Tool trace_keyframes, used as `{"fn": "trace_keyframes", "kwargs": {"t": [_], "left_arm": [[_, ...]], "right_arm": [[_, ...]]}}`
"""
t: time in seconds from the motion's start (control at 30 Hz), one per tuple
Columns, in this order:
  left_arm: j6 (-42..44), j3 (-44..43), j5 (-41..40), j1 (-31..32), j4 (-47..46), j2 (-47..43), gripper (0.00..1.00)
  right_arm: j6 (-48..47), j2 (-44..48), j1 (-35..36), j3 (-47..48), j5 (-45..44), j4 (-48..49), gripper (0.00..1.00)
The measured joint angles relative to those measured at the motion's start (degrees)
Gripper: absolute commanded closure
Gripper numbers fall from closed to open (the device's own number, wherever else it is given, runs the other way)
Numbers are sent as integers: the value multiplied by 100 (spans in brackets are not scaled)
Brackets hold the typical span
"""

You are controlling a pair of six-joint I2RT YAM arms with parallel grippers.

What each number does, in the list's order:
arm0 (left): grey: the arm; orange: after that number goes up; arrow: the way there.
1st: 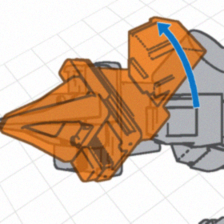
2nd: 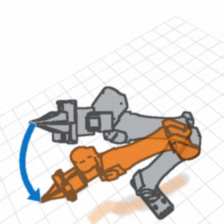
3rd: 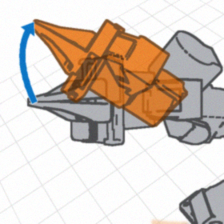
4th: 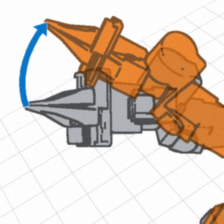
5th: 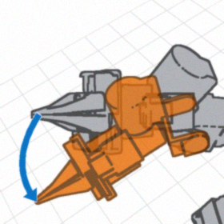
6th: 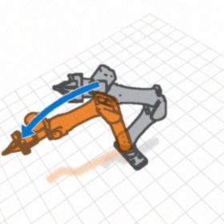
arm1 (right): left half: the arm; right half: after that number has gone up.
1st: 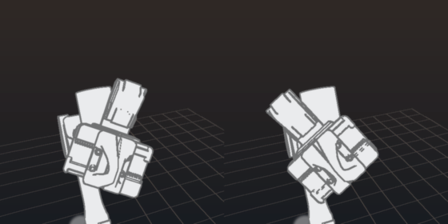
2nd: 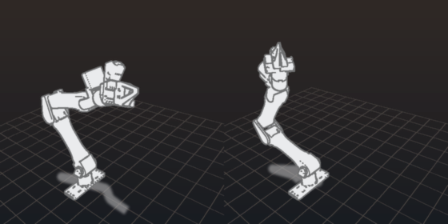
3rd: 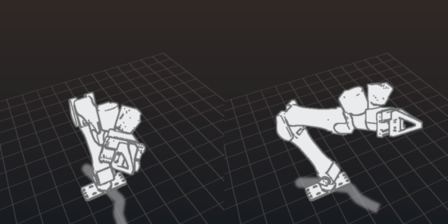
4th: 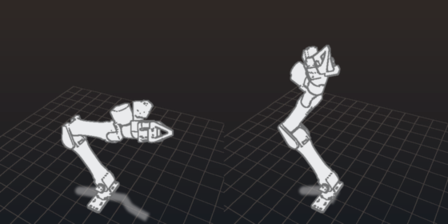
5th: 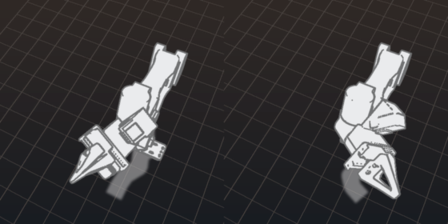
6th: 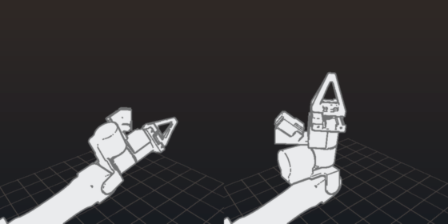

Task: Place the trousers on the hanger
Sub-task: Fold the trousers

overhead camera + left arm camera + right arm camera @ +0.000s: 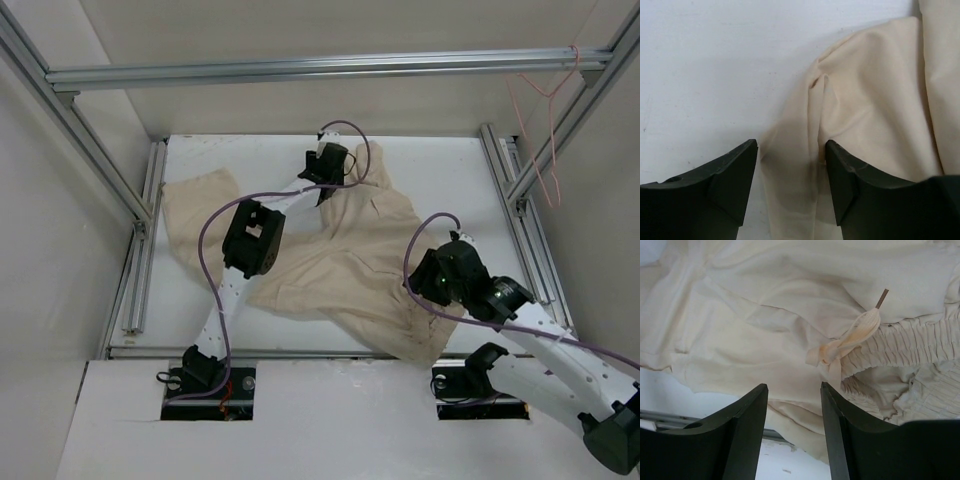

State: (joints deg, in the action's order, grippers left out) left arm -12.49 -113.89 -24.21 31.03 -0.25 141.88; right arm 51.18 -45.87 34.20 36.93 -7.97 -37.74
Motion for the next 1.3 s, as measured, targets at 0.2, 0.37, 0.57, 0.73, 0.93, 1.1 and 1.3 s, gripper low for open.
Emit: {"fn": "trace_keyframes", "kwargs": {"t": [0.2, 0.37, 0.57, 0.73, 0.93, 1.1, 1.3], "left_arm": [[-264, -7, 179, -151, -114, -4, 94], [-713, 688, 107, -243, -98, -549, 96], [-1869, 3668, -302, -765, -520, -3154, 96], [-3049, 5399, -590, -973, -291, -5062, 93], [-3720, 6299, -400, -435, 365, -6161, 46], [-3663, 6697, -487, -1086, 1139, -6585, 33], [-2013, 6310, -970, -610, 872, -7016, 37]], "right_arm": [[4, -280, -52, -90, -4, 164, 29], [111, -994, -645, -345, -59, 262, 44], [258, -1749, -1377, -372, -129, 348, 57], [262, -2131, -1543, -240, -212, 518, 57], [240, -2212, -1659, -162, -326, 575, 54], [177, -2273, -1648, -90, -463, 588, 36], [-33, -2087, -1624, 31, -632, 588, 52]]}}
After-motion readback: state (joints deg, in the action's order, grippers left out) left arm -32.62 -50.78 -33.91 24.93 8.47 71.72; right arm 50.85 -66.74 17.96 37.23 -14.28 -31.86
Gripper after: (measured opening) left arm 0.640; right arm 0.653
